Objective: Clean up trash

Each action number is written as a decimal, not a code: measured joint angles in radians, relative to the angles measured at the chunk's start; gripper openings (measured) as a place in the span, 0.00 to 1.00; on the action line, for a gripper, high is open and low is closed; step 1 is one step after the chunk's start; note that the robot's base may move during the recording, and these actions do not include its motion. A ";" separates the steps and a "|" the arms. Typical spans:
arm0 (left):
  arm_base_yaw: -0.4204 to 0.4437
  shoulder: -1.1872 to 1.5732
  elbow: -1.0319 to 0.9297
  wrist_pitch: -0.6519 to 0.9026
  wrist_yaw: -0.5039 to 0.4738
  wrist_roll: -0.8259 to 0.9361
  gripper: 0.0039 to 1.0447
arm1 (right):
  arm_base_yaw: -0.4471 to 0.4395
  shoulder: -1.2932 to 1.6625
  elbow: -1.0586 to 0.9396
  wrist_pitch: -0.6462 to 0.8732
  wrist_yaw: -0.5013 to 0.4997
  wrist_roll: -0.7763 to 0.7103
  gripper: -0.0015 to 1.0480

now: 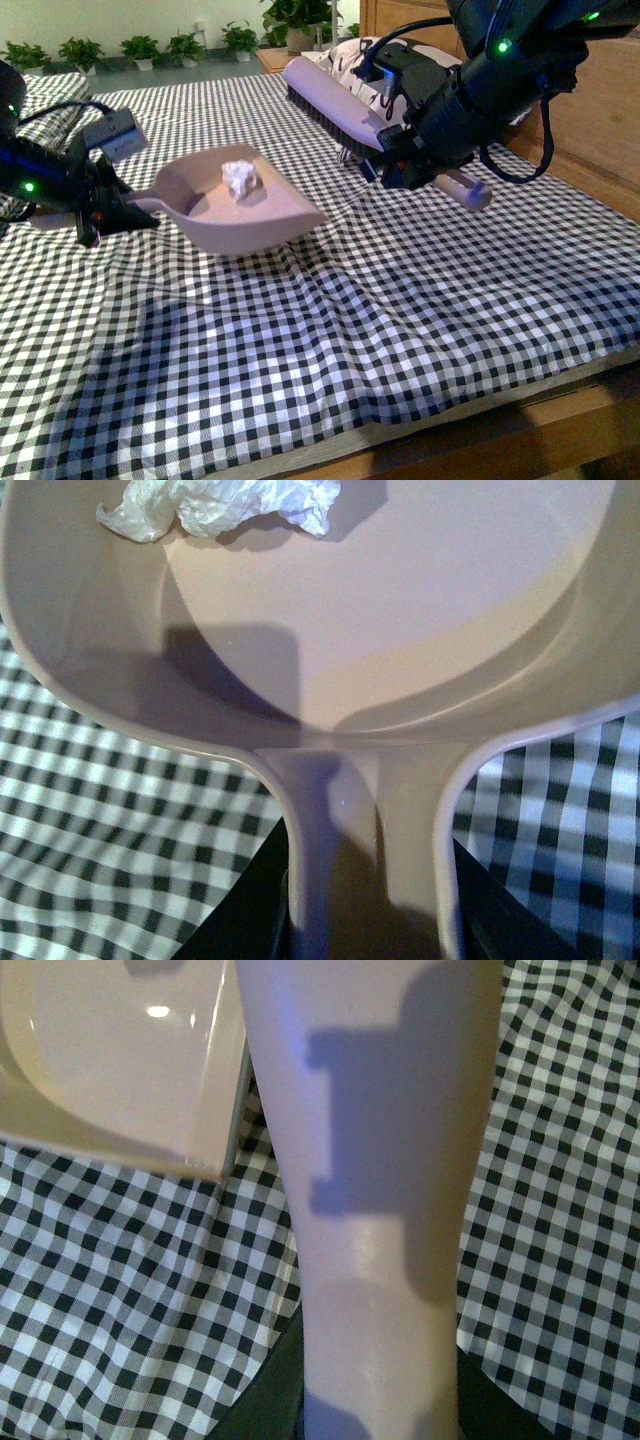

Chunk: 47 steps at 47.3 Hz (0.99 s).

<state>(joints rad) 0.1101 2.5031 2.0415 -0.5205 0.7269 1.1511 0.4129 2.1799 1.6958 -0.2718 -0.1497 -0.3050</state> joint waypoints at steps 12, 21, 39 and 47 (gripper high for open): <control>0.030 -0.214 -0.249 0.391 0.084 -0.237 0.24 | -0.007 -0.038 -0.111 0.161 0.035 0.079 0.16; 0.061 -0.416 -0.492 0.787 0.062 -0.530 0.24 | -0.034 -0.157 -0.233 0.540 0.133 0.186 0.16; 0.064 -0.787 -0.789 0.959 -0.117 -0.728 0.24 | -0.059 -0.473 -0.502 0.838 0.097 0.320 0.16; 0.064 -0.986 -0.877 0.891 -0.324 -0.793 0.24 | -0.108 -0.674 -0.669 0.880 0.066 0.345 0.16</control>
<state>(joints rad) 0.1741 1.5169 1.1645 0.3706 0.4026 0.3576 0.3046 1.5063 1.0267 0.6083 -0.0837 0.0399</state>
